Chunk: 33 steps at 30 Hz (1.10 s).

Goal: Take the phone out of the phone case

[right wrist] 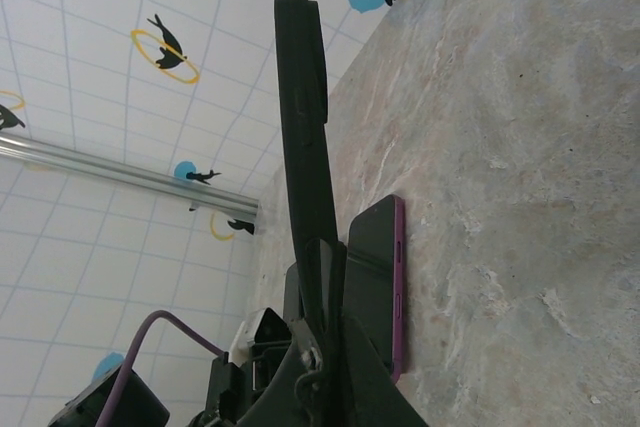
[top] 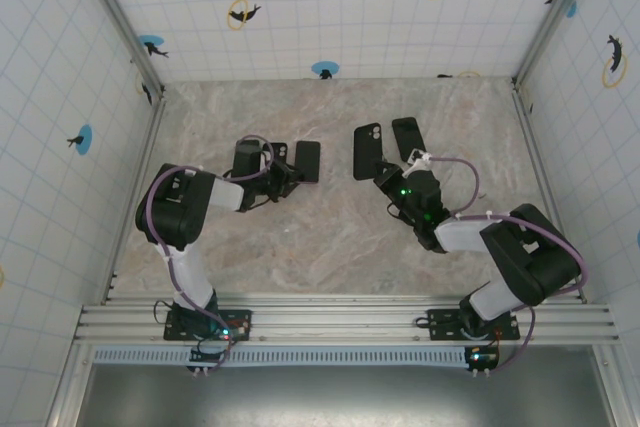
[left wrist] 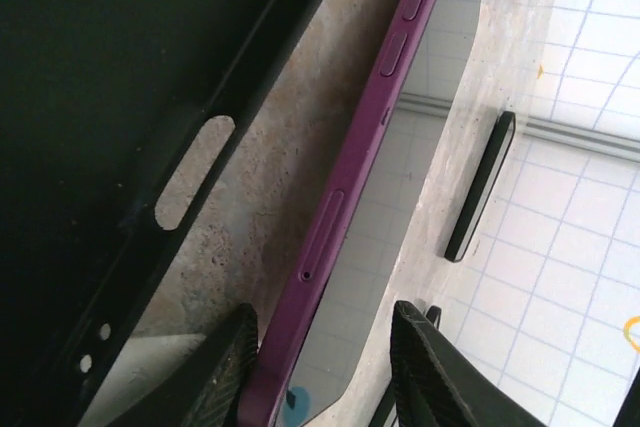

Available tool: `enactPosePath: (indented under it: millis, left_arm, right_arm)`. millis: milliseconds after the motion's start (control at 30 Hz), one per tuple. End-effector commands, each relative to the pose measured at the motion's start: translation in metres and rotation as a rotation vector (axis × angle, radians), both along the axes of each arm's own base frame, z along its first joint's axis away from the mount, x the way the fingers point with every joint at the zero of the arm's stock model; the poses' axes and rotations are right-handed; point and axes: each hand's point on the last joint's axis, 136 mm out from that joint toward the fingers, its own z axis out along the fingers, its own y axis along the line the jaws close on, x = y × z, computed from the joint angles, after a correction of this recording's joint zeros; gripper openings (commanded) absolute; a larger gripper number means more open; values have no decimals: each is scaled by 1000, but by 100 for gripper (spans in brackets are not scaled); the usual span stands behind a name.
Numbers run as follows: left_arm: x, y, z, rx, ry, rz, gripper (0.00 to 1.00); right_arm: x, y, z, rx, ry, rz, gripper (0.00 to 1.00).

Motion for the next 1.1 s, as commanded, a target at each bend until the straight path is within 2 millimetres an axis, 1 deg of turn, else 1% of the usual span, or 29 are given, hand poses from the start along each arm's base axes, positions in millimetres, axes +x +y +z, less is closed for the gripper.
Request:
enactPosePath:
  millis: [0,100,300,533,667,733,833,967,1067]
  left_arm:
    - [-2,5,-8,32,5,-9,42]
    - [-5,6,-9,27,15,-5,46]
    - [-12,12,-12,80,26,-7,52]
    - [-18,17,-9,117,25,-22,56]
    - [-21,16,-7,117,24,-31,58]
    - [-21,16,-3,122,16,-34,58]
    - [-20,19,1,149,10,-42,63]
    - [-17,20,15,138,-10,-44,64]
    - [-19,20,25,147,-22,-57,65]
  right_arm:
    - [4,3,1,-27,-17,6,0]
    - [4,2,-3,-36,-7,8,0]
    - [4,1,-6,-69,1,13,0]
    - [5,7,-14,-94,20,34,0]
    - [6,13,-20,-109,34,53,0]
    - [7,17,-23,-109,41,58,0]
    - [12,24,-27,-111,52,56,0]
    - [19,32,-37,-115,73,44,0]
    - [25,38,-45,-115,87,35,1]
